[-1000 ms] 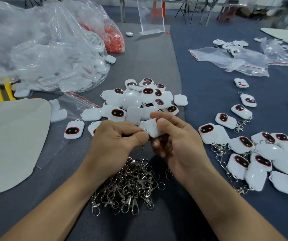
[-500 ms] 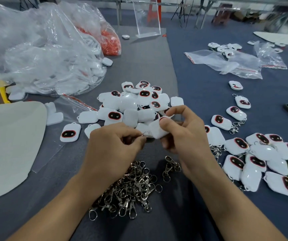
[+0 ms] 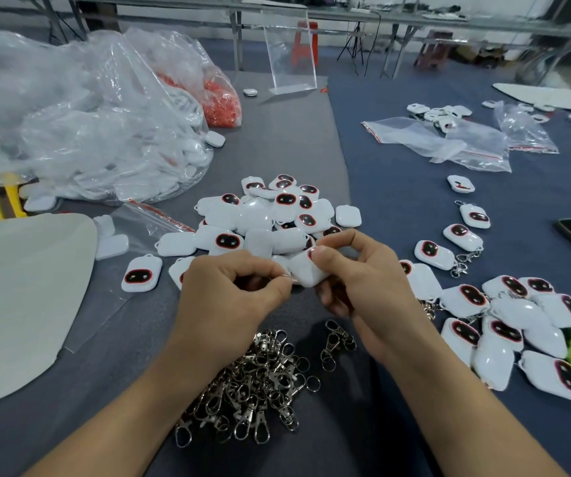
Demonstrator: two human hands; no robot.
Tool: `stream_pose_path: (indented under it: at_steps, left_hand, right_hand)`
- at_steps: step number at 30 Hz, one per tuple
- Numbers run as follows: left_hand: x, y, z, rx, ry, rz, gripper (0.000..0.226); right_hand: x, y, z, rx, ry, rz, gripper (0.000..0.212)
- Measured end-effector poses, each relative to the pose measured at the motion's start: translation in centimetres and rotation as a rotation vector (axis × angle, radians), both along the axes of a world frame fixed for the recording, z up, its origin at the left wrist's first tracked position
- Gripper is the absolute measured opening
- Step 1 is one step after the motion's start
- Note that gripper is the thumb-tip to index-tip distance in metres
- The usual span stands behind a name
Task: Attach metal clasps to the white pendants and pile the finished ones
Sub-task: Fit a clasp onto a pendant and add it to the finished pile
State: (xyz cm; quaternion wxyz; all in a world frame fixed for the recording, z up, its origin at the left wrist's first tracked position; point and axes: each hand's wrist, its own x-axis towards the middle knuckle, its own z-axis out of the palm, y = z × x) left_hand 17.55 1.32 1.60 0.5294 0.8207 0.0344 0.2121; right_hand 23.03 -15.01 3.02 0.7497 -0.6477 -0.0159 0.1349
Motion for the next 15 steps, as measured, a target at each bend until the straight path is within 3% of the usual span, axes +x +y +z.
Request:
stream_pose_path:
  at_steps: [3, 5, 10, 15]
  left_hand:
    - [-0.2, 0.1, -0.1, 0.292, -0.068, 0.017, 0.011]
    - [-0.3, 0.3, -0.3, 0.388, -0.100, 0.011, 0.013]
    - [-0.3, 1.0, 0.0, 0.514, -0.151, 0.011, 0.014]
    - [-0.4, 0.7, 0.2, 0.512, -0.123, -0.004, 0.011]
  right_hand:
    - [0.2, 0.1, -0.1, 0.046, 0.071, 0.009, 0.006]
    - [0.0, 0.3, -0.2, 0.070, 0.126, 0.025, 0.004]
    - [-0.3, 1.0, -0.6, 0.141, 0.175, 0.027, 0.004]
    - [-0.6, 1.2, -1.0, 0.074, -0.024, -0.066, 0.010]
